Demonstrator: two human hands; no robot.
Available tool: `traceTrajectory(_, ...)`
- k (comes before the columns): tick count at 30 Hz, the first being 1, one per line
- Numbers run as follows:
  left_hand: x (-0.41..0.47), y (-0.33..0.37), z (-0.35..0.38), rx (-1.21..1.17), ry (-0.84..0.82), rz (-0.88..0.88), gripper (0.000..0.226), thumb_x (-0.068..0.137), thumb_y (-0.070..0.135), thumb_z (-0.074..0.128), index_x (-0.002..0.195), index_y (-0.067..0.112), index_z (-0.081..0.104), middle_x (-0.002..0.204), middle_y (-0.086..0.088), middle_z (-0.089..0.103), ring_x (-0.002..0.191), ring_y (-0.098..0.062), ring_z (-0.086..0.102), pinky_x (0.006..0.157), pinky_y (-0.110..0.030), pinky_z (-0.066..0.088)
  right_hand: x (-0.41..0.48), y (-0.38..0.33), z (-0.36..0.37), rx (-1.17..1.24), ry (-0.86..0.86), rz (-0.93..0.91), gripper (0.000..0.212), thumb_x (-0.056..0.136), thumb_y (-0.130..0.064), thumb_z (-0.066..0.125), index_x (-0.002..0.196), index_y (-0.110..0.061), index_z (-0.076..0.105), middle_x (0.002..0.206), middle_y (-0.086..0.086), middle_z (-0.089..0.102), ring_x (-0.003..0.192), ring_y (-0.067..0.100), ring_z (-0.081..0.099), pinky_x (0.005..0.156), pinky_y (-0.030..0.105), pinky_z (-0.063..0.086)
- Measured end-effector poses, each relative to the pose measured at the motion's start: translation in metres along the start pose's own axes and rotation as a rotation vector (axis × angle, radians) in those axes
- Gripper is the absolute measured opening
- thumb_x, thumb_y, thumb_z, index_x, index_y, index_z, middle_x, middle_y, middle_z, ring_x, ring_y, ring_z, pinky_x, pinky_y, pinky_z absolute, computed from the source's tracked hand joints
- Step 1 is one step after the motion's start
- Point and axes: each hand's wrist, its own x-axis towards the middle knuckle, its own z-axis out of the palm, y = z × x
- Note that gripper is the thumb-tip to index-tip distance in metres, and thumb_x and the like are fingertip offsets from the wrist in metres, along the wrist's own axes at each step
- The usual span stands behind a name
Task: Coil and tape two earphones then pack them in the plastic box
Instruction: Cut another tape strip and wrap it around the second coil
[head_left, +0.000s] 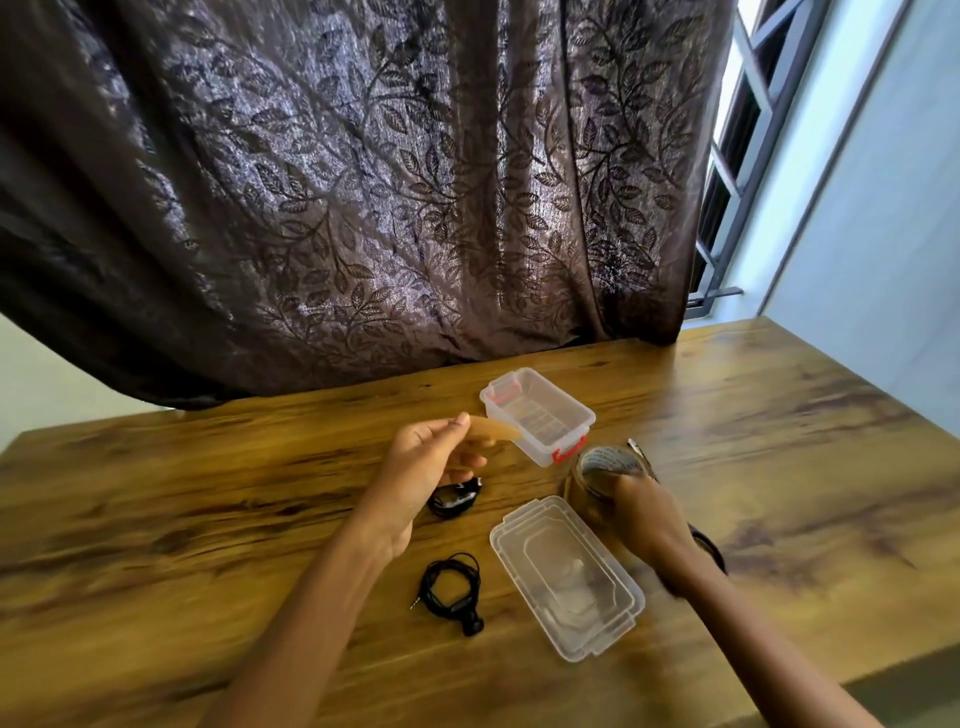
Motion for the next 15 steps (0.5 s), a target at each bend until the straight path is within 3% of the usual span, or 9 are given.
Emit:
traceTrajectory(3, 0.000, -0.002, -0.002, -0.017, 0.009, -0.008, 0.023, 0.095, 0.023, 0.046, 0.091, 0.016, 0.067, 0.087, -0.001, 0.073, 0.076, -0.012, 0.063, 0.069, -0.022, 0.052, -0.003, -0.020, -0.017, 0.374, 0.152, 0.022, 0.018, 0.080, -0.026, 0.070, 0.094, -0.014, 0.070, 0.097, -0.002, 0.066, 0.090, 0.019, 0.062, 0.074, 0.028, 0.049)
traceTrajectory(5, -0.001, -0.003, -0.001, -0.017, 0.007, -0.012, 0.024, 0.095, 0.024, 0.045, 0.091, 0.017, 0.068, 0.087, 0.000, 0.074, 0.076, -0.012, 0.064, 0.069, -0.021, 0.052, -0.009, -0.046, -0.035, 0.710, 0.149, 0.079, 0.013, 0.080, -0.032, 0.068, 0.088, -0.021, 0.071, 0.082, -0.011, 0.068, 0.082, 0.007, 0.063, 0.068, 0.019, 0.047)
traceTrajectory(8, -0.002, -0.004, 0.003, -0.018, 0.001, -0.014, 0.025, 0.095, 0.025, 0.045, 0.091, 0.017, 0.068, 0.088, -0.002, 0.073, 0.074, -0.010, 0.064, 0.070, -0.022, 0.052, -0.023, -0.089, -0.057, 1.164, 0.096, 0.034, 0.014, 0.080, -0.033, 0.062, 0.081, -0.022, 0.071, 0.072, 0.000, 0.069, 0.068, 0.008, 0.060, 0.061, 0.015, 0.045)
traceTrajectory(12, -0.005, -0.003, 0.006, -0.035, -0.008, -0.005, 0.025, 0.095, 0.024, 0.046, 0.084, 0.021, 0.069, 0.076, 0.004, 0.073, 0.070, -0.007, 0.065, 0.072, -0.023, 0.053, -0.029, -0.115, -0.062, 1.442, 0.059, 0.055, 0.021, 0.082, -0.022, 0.063, 0.093, -0.005, 0.071, 0.083, 0.003, 0.074, 0.080, 0.011, 0.068, 0.070, 0.016, 0.051)
traceTrajectory(15, -0.006, -0.004, 0.003, -0.017, -0.022, 0.004, 0.027, 0.095, 0.024, 0.046, 0.081, 0.022, 0.069, 0.072, 0.008, 0.073, 0.067, -0.003, 0.065, 0.071, -0.021, 0.053, -0.029, -0.119, -0.060, 1.557, 0.055, 0.103, 0.016, 0.081, -0.012, 0.064, 0.090, -0.001, 0.069, 0.079, 0.004, 0.073, 0.075, 0.009, 0.068, 0.067, 0.015, 0.051)
